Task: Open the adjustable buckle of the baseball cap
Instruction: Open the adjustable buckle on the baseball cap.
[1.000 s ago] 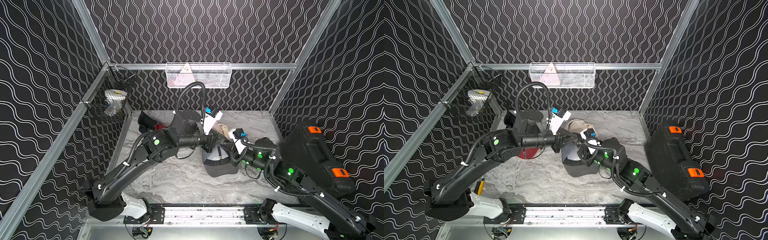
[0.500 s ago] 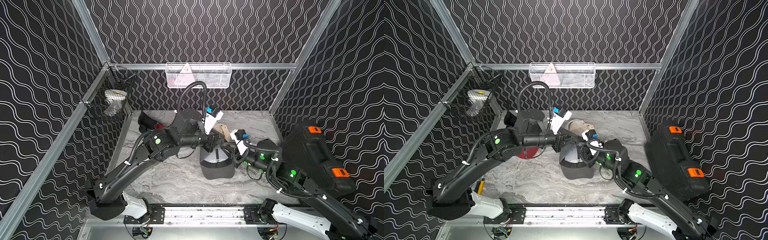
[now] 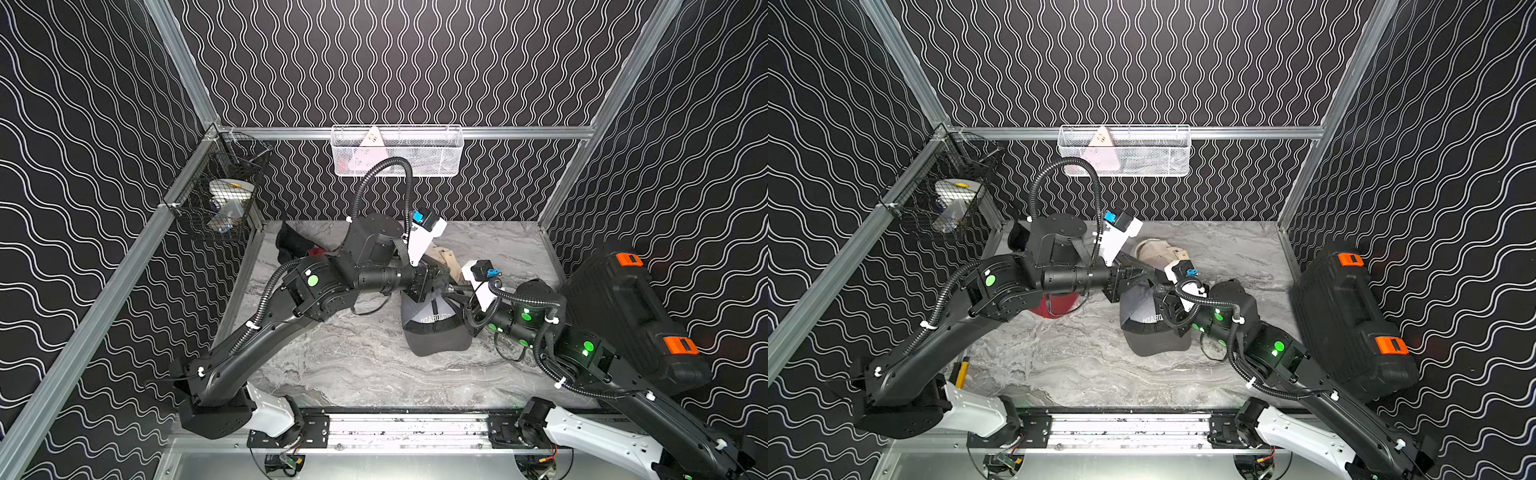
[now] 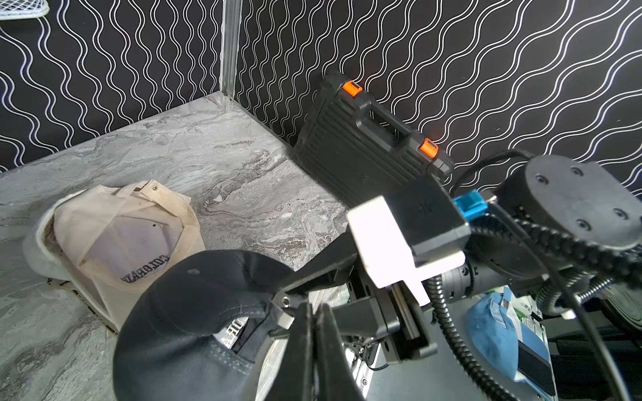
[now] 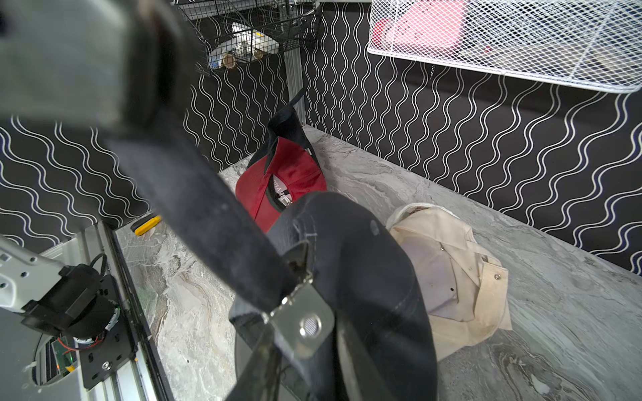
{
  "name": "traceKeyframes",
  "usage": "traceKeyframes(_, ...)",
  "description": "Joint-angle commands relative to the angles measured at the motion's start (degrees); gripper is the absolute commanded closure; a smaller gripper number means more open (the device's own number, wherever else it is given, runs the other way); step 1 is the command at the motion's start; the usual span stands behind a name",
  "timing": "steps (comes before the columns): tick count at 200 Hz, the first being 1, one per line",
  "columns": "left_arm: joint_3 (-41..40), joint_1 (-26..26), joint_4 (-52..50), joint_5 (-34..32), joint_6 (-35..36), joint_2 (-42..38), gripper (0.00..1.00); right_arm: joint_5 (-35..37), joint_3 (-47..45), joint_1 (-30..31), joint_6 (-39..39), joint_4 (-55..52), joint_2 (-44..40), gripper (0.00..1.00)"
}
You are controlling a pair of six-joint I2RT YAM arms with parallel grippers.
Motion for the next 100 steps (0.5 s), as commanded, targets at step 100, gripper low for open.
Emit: traceKeyframes(100, 1.5, 0.0, -0.2, 2.9, -0.2, 1.4, 1.0, -0.5, -0.3, 0.0, 1.8, 3.5, -1.1, 0.74)
